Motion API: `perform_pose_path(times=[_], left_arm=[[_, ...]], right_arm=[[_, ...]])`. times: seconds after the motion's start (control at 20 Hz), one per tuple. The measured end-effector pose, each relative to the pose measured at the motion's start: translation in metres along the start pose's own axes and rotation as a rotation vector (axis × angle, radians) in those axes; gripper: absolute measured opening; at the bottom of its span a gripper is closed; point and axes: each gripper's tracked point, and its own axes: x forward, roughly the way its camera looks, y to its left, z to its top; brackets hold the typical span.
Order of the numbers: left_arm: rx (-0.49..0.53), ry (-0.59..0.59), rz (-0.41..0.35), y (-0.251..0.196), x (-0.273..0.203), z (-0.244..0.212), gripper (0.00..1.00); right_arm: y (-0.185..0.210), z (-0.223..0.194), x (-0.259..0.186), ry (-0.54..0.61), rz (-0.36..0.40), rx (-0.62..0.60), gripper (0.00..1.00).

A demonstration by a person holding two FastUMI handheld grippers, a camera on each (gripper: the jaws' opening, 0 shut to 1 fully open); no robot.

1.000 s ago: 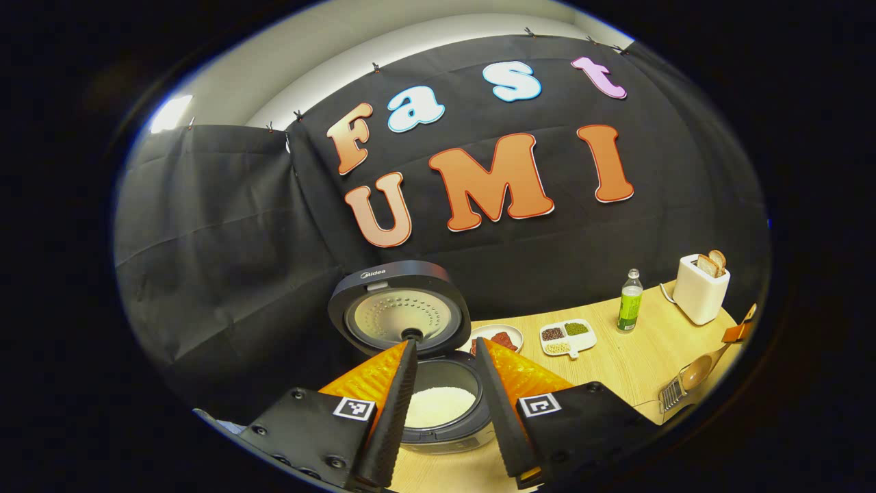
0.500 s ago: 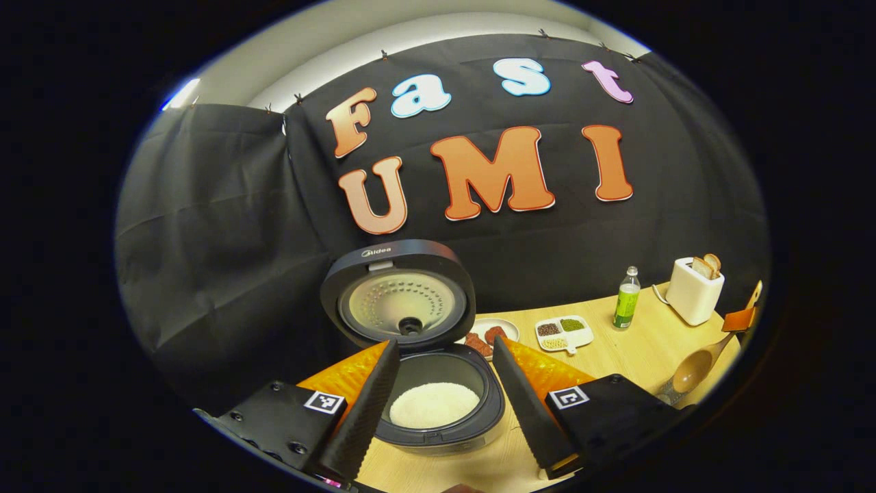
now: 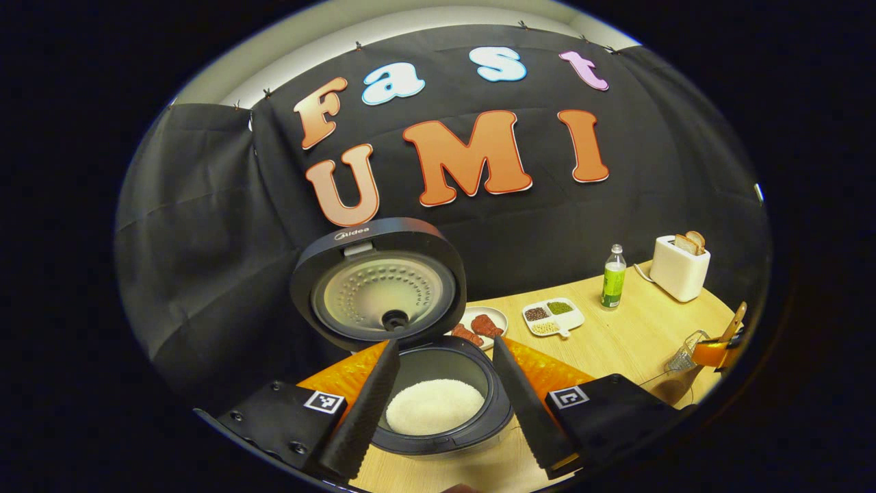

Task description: Close the left gripper, press the button to open the rice cooker; take a wooden spoon from the chopstick holder with the right hand, scoop a spoonful of rice and pour it into the rice cooker, then put the wooden spoon back into the chopstick holder.

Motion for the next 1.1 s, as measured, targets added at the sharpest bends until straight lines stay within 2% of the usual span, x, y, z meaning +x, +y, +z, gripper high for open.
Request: perform_pose_path(times=[0.2,0.25,0.3,0.45,0.65,0.9,1.05,1.1], left_arm=[[0.029,0.012,-0.049,0.003,0.01,-0.006,0.93],[0.038,0.011,-0.057,0.005,0.012,-0.007,0.84],[0.044,0.006,-0.061,0.008,0.014,-0.006,0.84],[0.041,0.004,-0.071,0.01,0.018,-0.008,0.84],[0.037,0.005,-0.076,0.01,0.025,-0.008,0.84],[0.064,0.005,-0.097,0.003,0.027,-0.008,0.84],[0.087,0.01,-0.095,0.002,0.026,-0.011,0.84],[0.087,0.014,-0.098,0.001,0.027,-0.012,0.84]], right_arm=[[-0.015,-0.017,0.013,-0.012,-0.129,-0.062,0.17],[-0.021,-0.019,0.015,-0.032,-0.18,-0.08,0.17],[-0.024,-0.018,0.016,-0.06,-0.21,-0.091,0.16],[-0.022,-0.034,0.019,-0.078,-0.267,-0.146,0.15],[-0.019,-0.031,0.023,-0.176,-0.32,-0.226,0.14],[-0.009,-0.059,0.027,-0.144,-0.28,-0.101,0.13],[0.0,-0.061,0.034,-0.11,-0.207,-0.023,0.13],[0.012,-0.064,0.038,-0.09,-0.157,0.028,0.13]])
